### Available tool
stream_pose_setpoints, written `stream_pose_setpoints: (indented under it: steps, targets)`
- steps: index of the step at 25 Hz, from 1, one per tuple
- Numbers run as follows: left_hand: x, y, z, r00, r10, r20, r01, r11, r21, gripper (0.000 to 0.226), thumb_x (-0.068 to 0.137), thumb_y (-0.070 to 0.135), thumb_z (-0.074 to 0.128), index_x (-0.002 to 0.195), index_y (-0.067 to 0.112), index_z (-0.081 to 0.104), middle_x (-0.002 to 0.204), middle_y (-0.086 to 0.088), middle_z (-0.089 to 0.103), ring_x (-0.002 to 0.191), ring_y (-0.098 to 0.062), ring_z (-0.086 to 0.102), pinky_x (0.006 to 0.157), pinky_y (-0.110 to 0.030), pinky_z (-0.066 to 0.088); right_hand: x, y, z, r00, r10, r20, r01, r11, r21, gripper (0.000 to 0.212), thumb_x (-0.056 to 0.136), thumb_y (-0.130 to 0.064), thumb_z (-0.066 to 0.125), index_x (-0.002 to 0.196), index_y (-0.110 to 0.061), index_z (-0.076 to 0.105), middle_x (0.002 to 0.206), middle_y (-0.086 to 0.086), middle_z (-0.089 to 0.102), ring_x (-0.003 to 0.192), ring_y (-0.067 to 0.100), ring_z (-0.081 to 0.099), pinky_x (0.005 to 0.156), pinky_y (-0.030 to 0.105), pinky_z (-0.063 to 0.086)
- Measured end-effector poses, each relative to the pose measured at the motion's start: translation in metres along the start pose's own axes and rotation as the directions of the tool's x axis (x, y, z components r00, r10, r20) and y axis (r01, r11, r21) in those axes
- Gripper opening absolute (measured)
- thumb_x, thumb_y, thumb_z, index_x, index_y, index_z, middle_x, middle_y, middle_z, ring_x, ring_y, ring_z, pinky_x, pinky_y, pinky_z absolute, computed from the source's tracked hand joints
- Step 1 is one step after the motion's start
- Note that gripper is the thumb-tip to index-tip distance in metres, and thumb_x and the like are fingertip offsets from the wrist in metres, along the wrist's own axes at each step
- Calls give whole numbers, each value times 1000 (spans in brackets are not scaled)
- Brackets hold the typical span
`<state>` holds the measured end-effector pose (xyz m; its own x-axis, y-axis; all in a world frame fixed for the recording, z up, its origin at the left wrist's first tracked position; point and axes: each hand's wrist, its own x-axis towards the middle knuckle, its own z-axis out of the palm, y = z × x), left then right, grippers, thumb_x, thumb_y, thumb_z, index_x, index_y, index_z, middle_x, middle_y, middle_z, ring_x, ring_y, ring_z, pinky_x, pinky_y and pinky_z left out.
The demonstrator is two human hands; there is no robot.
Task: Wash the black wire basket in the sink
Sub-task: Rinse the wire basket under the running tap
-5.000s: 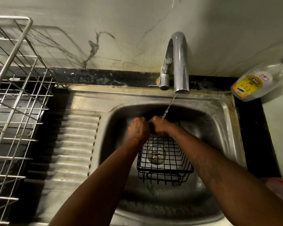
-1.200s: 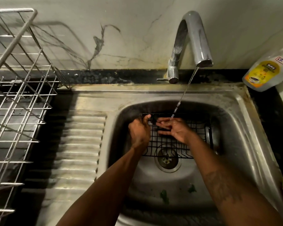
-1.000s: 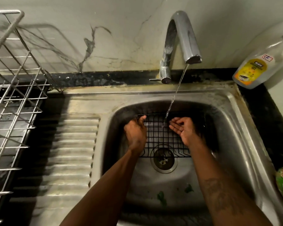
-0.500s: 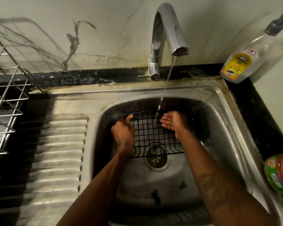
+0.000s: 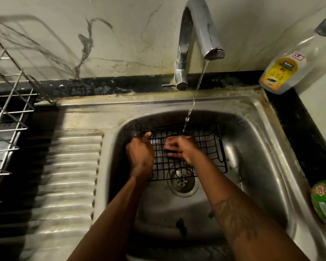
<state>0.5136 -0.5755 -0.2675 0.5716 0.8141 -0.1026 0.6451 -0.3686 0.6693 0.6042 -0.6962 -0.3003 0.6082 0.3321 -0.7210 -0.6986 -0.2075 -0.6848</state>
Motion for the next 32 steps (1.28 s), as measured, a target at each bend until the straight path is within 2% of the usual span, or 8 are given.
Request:
stream_pose_setpoints:
  steps: [4,9,13,17,19,24,29,32]
  targets:
    - [-1,2,1,1000,16,-8,-16,1000,10,47,101,46,50,96,3,71,89,-21,71,83,-35,68,68,-36,48,7,-8,-41,955,-54,-291,114,974,195,17,97,-11,47,92,-11,62,95,10,69,78,17,68,72,31,57]
    - [-2,-1,0,999,8,-46,-9,1000,-29,47,99,47,53,95,5,73,87,-20,72,85,-36,69,71,-34,51,7,-4,-15,1000,5,30,-12,972,235,22,98,-14,47,98,-4,66,99,17,72,90,28,72,88,41,58]
    - [-1,1,1,999,-3,-52,-1,997,-77,41,99,43,56,99,7,75,89,-19,73,85,-33,69,68,-27,45,9,-4,37,981,43,188,-65,992,112,20,99,-12,45,103,-8,64,100,12,72,88,21,70,79,36,59]
    - [-5,2,-5,999,4,-50,-7,998,-55,46,99,48,53,96,7,74,91,-20,73,90,-37,67,72,-34,49,-15,25,10,921,228,315,-146,954,-262,21,96,-9,54,109,-9,71,103,7,77,99,20,74,91,43,57]
    - [-5,2,-3,999,-13,-39,11,998,-62,51,98,52,51,93,7,73,87,-19,72,87,-36,68,73,-35,51,-19,17,-17,933,288,216,-198,912,-360,20,94,-8,58,111,-9,70,109,10,76,104,25,72,98,45,55]
    - [-4,1,-1,1000,14,-12,-15,998,-63,50,99,51,50,93,7,72,84,-16,72,81,-33,69,69,-34,53,-19,2,-55,960,37,-277,-107,964,-242,31,98,-22,44,88,-2,66,90,19,75,81,28,74,75,39,59]
    - [-5,1,-3,998,40,-47,-40,999,0,48,101,49,49,102,7,73,93,-20,72,90,-36,67,73,-34,48,-8,12,-20,990,104,97,-90,986,-137,30,87,-15,63,110,3,71,104,18,75,89,27,75,76,36,60]
    - [-5,0,-3,999,-2,-32,-1,995,-99,43,100,44,54,99,6,73,93,-18,73,90,-33,68,68,-26,41,0,2,29,968,92,235,-45,979,-199,16,89,-6,59,98,-1,72,89,16,75,78,24,74,72,36,59]
